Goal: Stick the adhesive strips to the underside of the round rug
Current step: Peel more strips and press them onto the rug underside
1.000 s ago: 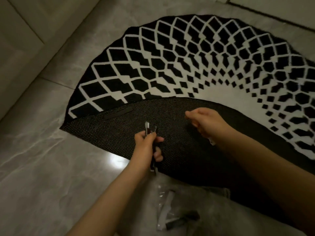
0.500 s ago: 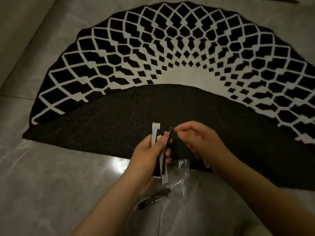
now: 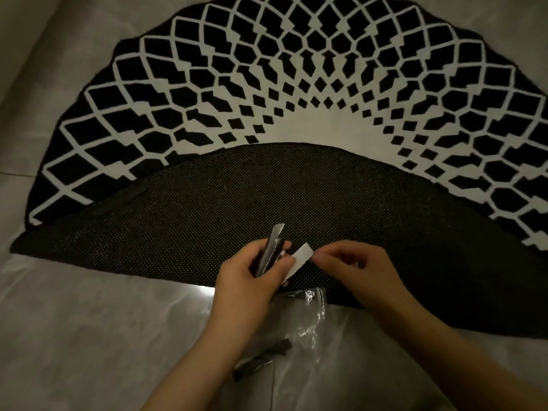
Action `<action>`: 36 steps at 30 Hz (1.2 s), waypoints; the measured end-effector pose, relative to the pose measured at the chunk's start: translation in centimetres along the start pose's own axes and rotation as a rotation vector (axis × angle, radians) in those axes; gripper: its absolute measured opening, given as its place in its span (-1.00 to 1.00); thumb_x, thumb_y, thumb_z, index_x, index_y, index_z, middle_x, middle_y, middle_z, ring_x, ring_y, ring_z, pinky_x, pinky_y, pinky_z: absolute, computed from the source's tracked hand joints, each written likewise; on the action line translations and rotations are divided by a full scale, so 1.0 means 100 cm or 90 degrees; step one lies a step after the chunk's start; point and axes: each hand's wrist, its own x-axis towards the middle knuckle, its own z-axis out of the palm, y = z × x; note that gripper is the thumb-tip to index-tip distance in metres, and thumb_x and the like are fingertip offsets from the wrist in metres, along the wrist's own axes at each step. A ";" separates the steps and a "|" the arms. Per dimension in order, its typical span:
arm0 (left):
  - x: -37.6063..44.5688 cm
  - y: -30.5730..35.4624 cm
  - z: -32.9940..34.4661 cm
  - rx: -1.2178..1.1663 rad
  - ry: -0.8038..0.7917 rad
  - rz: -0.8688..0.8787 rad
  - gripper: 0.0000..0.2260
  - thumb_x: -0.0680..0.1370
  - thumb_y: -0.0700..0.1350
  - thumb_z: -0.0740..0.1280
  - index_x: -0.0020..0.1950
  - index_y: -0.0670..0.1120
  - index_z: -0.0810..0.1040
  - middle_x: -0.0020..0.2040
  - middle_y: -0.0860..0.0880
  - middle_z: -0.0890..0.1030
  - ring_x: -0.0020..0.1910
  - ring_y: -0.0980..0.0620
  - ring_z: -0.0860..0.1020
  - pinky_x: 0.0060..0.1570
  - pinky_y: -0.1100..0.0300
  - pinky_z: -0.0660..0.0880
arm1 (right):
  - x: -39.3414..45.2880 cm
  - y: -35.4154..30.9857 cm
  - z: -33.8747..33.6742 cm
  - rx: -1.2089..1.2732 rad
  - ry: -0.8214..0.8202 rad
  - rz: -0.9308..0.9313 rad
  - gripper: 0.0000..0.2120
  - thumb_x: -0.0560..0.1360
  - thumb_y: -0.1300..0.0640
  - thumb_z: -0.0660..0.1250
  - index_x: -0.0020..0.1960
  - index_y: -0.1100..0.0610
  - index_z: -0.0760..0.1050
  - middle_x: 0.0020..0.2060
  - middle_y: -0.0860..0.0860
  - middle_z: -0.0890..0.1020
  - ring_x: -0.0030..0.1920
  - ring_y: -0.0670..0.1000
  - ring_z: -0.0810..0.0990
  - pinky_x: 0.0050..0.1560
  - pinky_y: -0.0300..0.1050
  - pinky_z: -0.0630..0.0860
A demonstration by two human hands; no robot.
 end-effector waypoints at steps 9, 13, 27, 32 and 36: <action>0.002 -0.011 0.002 0.041 0.046 -0.055 -0.92 0.54 -0.19 0.32 -0.12 -0.07 0.59 -0.33 0.03 0.63 -0.36 0.15 0.56 -0.28 0.24 0.49 | 0.018 0.008 0.001 -0.142 0.006 -0.081 -0.85 0.35 0.19 0.51 -0.33 0.01 0.60 -0.60 -0.14 0.40 -0.52 -0.18 0.35 -0.45 -0.43 0.28; 0.010 -0.022 -0.009 0.054 0.118 -0.128 -0.86 0.63 -0.19 0.15 -0.04 -0.08 0.47 -0.30 -0.06 0.55 -0.46 0.02 0.40 -0.39 0.16 0.32 | 0.020 0.012 -0.016 -0.105 0.003 -0.088 -0.82 0.39 0.22 0.47 -0.32 0.00 0.59 -0.58 -0.13 0.38 -0.52 -0.19 0.34 -0.44 -0.43 0.29; 0.005 -0.002 0.011 -0.034 -0.137 -0.238 -0.92 0.47 -0.23 0.40 -0.05 -0.18 0.62 -0.60 0.12 0.44 -0.64 0.26 0.39 -0.58 0.44 0.30 | 0.019 0.030 -0.016 -0.083 -0.034 -0.108 -0.87 0.37 0.22 0.48 -0.19 -0.01 0.67 -0.42 -0.07 0.45 -0.39 -0.20 0.41 -0.32 -0.41 0.36; 0.006 -0.003 0.010 -0.081 -0.150 -0.274 -0.94 0.47 -0.24 0.40 -0.15 -0.09 0.64 -0.57 0.08 0.36 -0.58 0.16 0.25 -0.56 0.35 0.21 | 0.017 0.031 -0.008 -0.170 0.067 -0.260 -0.88 0.34 0.20 0.52 -0.16 0.02 0.68 -0.42 -0.12 0.42 -0.40 -0.18 0.42 -0.37 -0.45 0.32; 0.005 -0.005 0.008 -0.140 -0.167 -0.302 -0.80 0.47 -0.24 0.38 -0.33 -0.06 0.65 -0.57 0.07 0.33 -0.59 0.16 0.21 -0.59 0.36 0.16 | 0.014 0.029 -0.005 -0.287 0.107 -0.401 -0.89 0.39 0.04 0.41 -0.17 0.06 0.66 -0.39 -0.26 0.32 -0.40 -0.22 0.35 -0.39 -0.44 0.30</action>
